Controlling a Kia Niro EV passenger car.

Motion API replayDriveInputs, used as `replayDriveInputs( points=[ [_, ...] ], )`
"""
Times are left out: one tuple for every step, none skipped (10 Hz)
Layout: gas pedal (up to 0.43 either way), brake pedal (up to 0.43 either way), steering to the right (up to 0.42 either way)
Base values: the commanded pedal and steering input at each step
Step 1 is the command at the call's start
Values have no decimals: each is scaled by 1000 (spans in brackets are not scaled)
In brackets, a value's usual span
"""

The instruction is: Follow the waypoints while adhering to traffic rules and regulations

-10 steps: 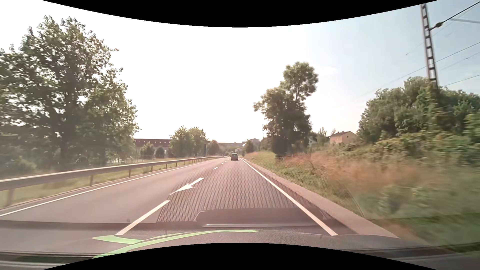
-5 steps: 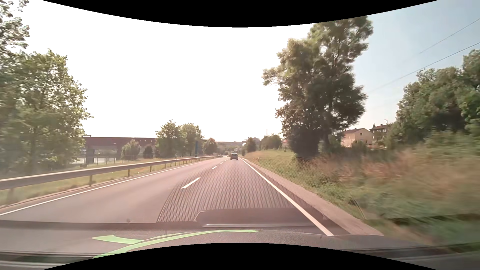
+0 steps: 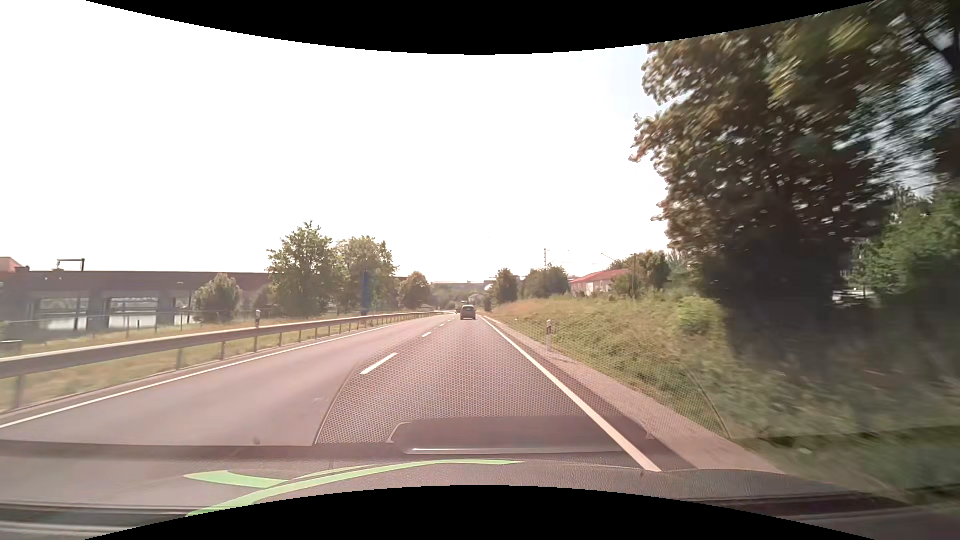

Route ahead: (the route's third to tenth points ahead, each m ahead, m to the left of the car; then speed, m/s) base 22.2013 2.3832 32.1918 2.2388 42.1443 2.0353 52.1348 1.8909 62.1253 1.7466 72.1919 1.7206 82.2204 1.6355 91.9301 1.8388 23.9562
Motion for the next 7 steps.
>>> replayDriveInputs(
  points=[
    [169, 0, 0],
    [169, 0, 0],
    [169, 0, 0],
    [169, 0, 0],
    [169, 0, -1],
    [169, 0, 0],
    [169, 0, 0]
  ],
)
